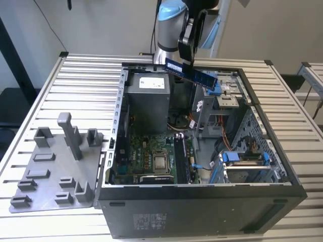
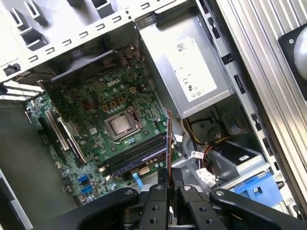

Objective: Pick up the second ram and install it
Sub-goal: 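Insert the second ram into the second slot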

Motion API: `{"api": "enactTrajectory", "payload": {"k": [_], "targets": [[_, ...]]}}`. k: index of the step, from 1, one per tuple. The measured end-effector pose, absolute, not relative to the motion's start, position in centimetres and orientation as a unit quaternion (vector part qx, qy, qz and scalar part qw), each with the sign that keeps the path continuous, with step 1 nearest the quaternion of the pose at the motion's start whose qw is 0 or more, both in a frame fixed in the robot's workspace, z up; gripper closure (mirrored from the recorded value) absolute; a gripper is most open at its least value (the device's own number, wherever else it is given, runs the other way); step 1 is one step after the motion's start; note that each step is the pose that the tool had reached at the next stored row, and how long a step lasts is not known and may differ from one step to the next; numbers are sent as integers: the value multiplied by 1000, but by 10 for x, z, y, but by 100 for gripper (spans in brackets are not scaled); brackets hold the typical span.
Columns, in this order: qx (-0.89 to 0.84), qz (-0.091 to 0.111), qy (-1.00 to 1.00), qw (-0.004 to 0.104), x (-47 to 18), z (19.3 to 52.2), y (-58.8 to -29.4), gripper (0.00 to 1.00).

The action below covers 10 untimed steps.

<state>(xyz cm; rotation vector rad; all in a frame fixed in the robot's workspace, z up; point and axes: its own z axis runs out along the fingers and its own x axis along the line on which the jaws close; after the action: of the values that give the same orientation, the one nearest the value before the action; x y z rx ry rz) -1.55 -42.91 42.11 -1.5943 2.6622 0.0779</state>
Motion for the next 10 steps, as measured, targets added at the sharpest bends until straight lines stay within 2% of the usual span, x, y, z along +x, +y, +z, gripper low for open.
{"api": "enactTrajectory", "payload": {"k": [10], "targets": [[-485, 24, 874, 20, -15, 421, -429, 86]]}}
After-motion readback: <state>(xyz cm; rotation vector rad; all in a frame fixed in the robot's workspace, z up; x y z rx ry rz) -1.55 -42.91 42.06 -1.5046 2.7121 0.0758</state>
